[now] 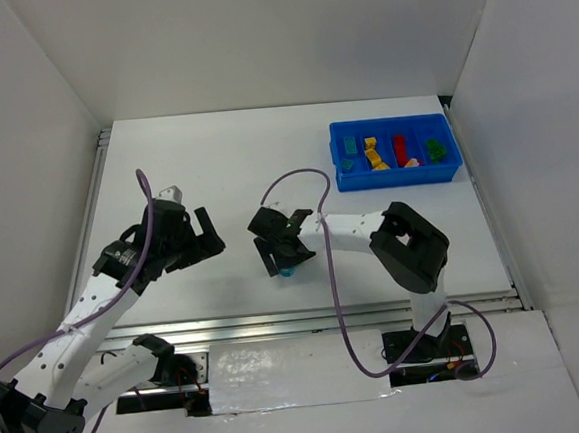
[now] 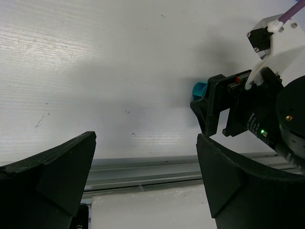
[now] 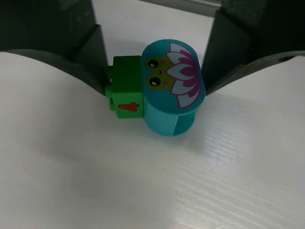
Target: Sort the legos into containers by color
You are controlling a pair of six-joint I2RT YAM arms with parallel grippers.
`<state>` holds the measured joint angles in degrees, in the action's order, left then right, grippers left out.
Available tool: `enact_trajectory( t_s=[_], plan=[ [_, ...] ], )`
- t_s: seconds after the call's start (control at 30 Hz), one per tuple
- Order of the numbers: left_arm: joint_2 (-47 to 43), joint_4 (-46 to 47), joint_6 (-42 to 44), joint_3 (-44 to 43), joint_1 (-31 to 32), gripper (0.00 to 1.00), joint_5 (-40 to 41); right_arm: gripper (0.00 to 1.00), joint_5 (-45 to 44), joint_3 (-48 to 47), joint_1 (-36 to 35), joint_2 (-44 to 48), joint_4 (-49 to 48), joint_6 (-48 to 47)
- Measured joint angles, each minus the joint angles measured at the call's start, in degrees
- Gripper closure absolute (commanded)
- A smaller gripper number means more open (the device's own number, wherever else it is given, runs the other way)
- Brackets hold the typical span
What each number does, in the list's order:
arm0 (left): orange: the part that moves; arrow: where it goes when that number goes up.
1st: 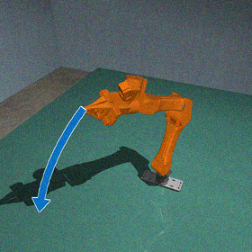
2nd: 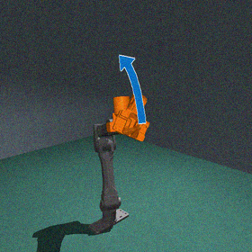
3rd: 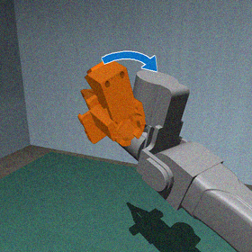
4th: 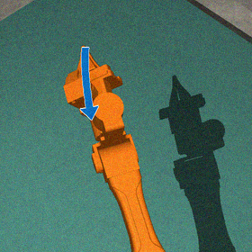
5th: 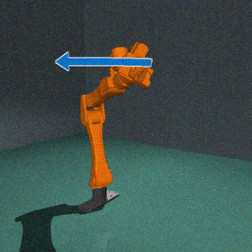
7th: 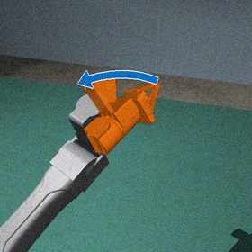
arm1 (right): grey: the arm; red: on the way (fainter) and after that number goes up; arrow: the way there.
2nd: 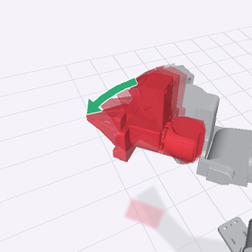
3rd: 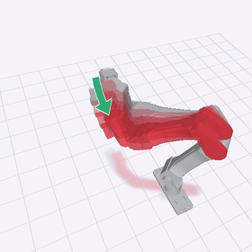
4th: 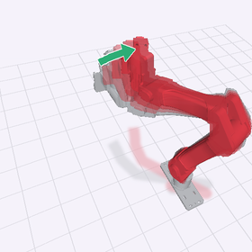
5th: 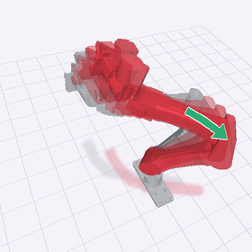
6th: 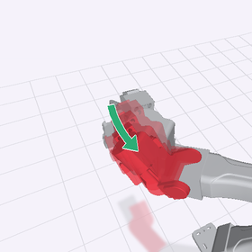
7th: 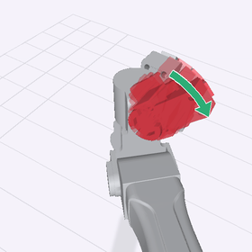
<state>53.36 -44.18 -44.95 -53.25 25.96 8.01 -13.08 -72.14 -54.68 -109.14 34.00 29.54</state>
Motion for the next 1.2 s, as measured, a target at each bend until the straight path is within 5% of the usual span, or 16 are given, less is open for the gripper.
enact_trajectory(
  t_s=[0.13, 0.17, 0.4, 0.77, 1.2],
  plan=[
    [0.0, 0.0, 0.3, 0.0, 0.0, 0.00, 0.0, 0.56, 1.2, 0.7, 0.7, 0.0, -3.5, -2.2],
    [0.0, 0.0, 0.4, 0.0, 0.0, 0.01, 0.0, 1.00, 1.3, 0.9, 0.8, 0.1, -3.8, -2.7],
    [1.5, 0.2, 1.2, -1.4, -0.2, 0.01, -4.9, 1.00, 1.6, 7.4, 0.8, 6.1, -8.1, -4.2],
    [11.8, 13.0, -3.3, -11.0, -0.3, 0.01, -28.3, 1.00, 9.9, 22.3, 0.8, 41.4, -22.9, -11.3],
    [17.7, 22.7, -8.4, -10.1, 0.9, 0.17, -42.0, 1.00, 11.0, 20.7, 0.5, 43.0, -24.8, -13.8]
  ],
)
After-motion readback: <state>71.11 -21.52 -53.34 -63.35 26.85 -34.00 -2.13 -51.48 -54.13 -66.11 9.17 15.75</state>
